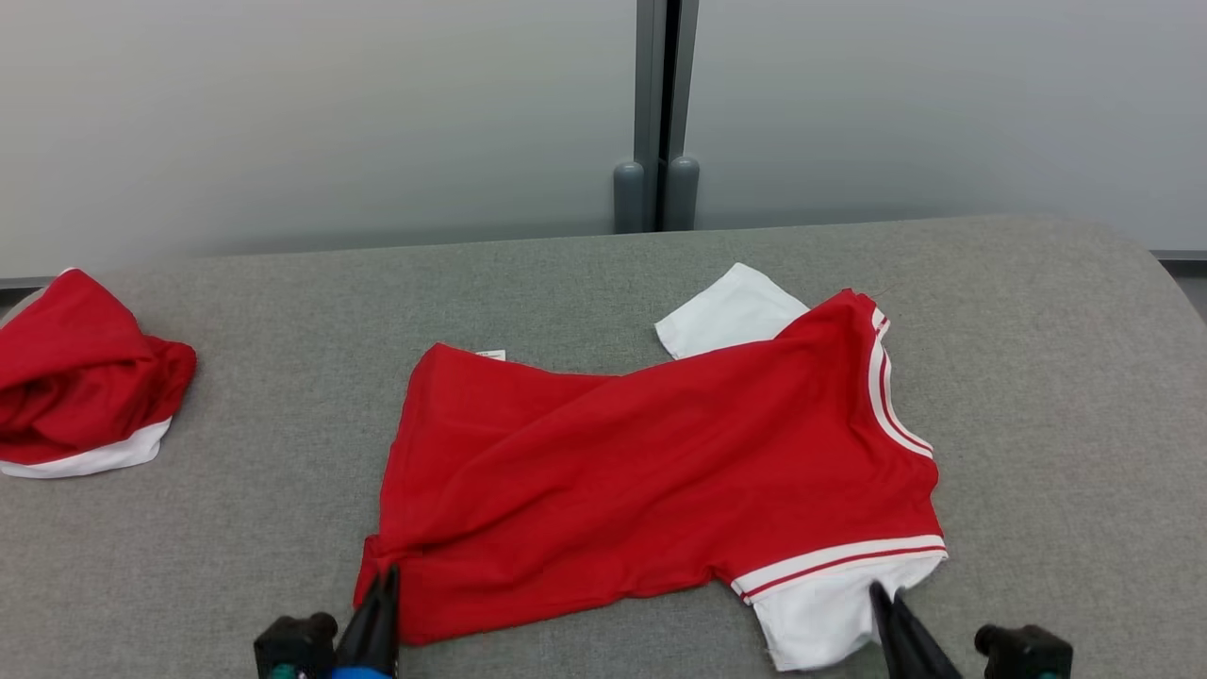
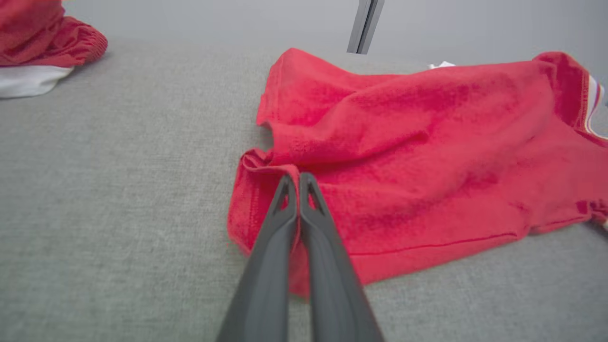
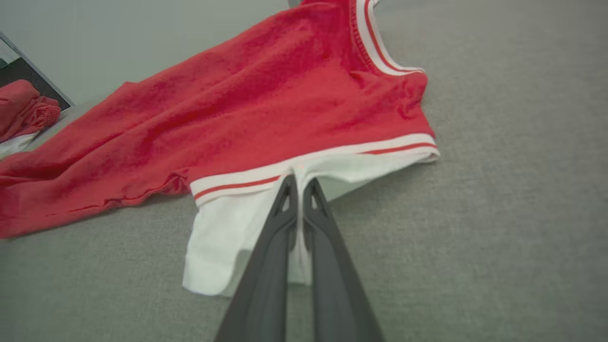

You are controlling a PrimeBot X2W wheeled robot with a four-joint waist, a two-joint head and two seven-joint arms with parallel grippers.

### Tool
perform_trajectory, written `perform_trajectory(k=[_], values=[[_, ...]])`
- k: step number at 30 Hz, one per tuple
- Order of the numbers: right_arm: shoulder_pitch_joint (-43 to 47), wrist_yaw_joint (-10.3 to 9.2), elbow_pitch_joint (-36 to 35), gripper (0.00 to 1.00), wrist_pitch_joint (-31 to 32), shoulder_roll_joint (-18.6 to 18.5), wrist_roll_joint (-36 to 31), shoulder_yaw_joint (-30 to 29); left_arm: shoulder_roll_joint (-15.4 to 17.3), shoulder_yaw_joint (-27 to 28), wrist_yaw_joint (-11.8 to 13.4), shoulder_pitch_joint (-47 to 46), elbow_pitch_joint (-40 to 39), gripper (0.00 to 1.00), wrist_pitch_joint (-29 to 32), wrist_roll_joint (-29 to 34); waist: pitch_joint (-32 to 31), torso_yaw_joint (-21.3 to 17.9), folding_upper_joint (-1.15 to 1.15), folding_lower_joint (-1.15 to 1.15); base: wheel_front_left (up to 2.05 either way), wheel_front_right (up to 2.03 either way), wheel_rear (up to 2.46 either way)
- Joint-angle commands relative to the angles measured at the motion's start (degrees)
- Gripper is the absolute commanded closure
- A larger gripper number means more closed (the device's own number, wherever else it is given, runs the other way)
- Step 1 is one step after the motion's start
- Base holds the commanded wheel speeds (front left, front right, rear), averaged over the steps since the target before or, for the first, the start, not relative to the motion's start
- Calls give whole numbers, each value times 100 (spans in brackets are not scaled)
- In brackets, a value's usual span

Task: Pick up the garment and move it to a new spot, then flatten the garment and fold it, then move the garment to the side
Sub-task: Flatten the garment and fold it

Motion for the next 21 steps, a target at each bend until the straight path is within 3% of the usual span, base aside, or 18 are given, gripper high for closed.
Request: perform_trajectory(k=[1, 5, 10, 21], values=[[-126, 13, -302, 100, -3, -17, 108, -69, -1, 34, -7, -100, -279, 100, -15, -135, -1, -5, -1, 0, 0, 0, 0], [-541, 13, -876, 100, -3, -23, 224, -216, 100, -42, -7, -454, -872, 100, -16, -404, 71, -50, -1, 0, 0, 0, 0], [-1672, 13, -983, 100, -3, -289, 463, -298, 330, -268, -7, -1422, -1135, 100, -15, -790, 297, -83, -1, 0, 0, 0, 0], [-5976, 14, 774, 100, 332, -711, 1306, -69, 1000, -702, -8, -5344, 206, 100, 297, -2020, 1480, -297, -1, 0, 0, 0, 0]])
